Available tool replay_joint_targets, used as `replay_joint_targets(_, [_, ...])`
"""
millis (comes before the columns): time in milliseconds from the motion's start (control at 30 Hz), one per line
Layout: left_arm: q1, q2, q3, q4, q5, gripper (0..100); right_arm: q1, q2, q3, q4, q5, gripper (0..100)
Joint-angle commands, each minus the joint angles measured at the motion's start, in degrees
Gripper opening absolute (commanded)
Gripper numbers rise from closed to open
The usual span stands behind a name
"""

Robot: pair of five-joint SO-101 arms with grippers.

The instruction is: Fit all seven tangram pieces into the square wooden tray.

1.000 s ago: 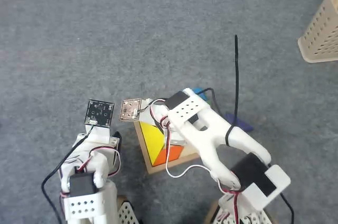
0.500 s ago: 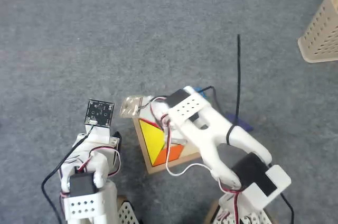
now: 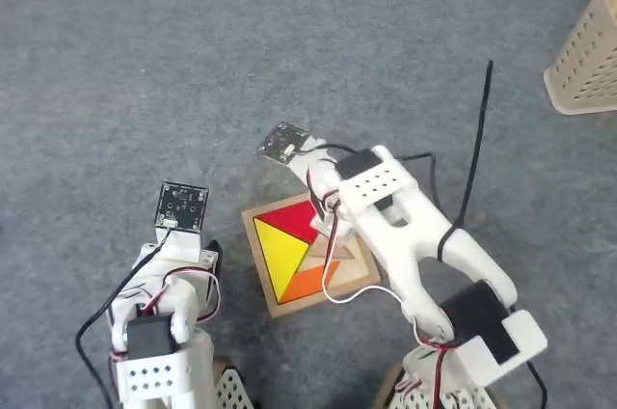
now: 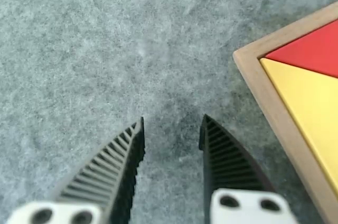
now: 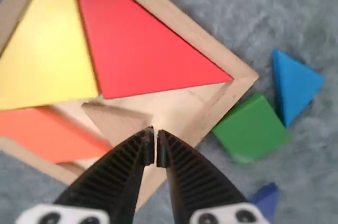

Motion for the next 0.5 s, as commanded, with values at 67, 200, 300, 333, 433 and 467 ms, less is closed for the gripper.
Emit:
replay_joint_targets(67, [0.09, -0.35, -0.66, 0.26, -0.26, 17, 1.01, -4.70, 5.45, -7.69, -2.37, 0.6])
replay_joint_targets(200, [0.09, -0.35, -0.66, 0.26, -0.26, 17, 1.01, -4.53, 6.86, -8.92, -2.37, 0.6])
replay_joint_targets(300, [0.09, -0.35, -0.66, 0.26, -0.26, 17, 0.40, -4.53, 6.86, -9.27, -2.37, 0.6])
replay_joint_targets(333, [0.09, -0.35, -0.66, 0.26, -0.26, 17, -0.31, -4.53, 6.86, -9.36, -2.46, 0.6])
replay_joint_targets(433, [0.09, -0.35, -0.66, 0.26, -0.26, 17, -3.38, -4.62, 6.86, -9.27, -2.64, 0.6])
replay_joint_targets(467, [0.09, -0.35, -0.66, 0.26, -0.26, 17, -4.44, -4.62, 6.86, -9.27, -2.64, 0.6])
